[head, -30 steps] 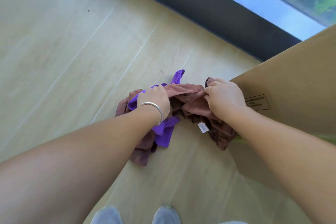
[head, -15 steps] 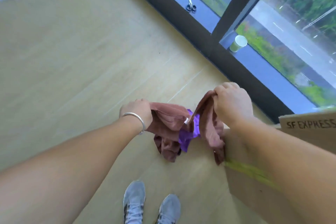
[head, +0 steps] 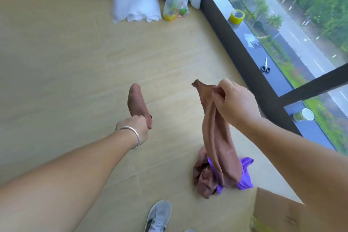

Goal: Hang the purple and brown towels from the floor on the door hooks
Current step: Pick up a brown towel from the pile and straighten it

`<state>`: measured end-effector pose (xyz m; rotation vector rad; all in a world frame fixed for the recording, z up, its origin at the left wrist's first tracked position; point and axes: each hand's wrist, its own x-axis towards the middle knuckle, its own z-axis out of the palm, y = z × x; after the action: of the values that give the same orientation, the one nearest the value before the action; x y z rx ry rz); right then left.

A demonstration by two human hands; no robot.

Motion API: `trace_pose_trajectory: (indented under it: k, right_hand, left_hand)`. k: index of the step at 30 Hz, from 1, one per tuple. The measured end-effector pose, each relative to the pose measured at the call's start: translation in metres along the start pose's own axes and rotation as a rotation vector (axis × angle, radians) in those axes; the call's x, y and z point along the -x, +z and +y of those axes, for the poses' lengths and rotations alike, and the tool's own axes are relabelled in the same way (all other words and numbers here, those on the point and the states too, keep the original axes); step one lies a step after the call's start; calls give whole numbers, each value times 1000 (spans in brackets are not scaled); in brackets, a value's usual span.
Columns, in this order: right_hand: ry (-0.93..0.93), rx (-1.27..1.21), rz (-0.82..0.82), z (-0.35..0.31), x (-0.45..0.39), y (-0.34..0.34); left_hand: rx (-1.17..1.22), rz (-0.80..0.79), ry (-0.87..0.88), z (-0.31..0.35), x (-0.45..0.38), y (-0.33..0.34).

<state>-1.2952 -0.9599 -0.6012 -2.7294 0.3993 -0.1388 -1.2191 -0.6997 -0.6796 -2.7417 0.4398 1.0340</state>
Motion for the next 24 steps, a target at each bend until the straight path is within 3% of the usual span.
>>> trace_pose_trajectory:
  k: [4,13,19,24]
  right_hand:
    - [-162,-39,-97,-48,-19,-10]
    - [-490,6,-274,-103,-3,-60]
    - [-604,124,-225,-119,26,-127]
    - [-659,182,-224,-139,60,-184]
  left_hand:
    - [74,-32,25,-25,14,3]
    - [313,415,130,-39,47,-54]
    - [271,356,98,-28,116,-79]
    - [308,454,-20,-30,196,-68]
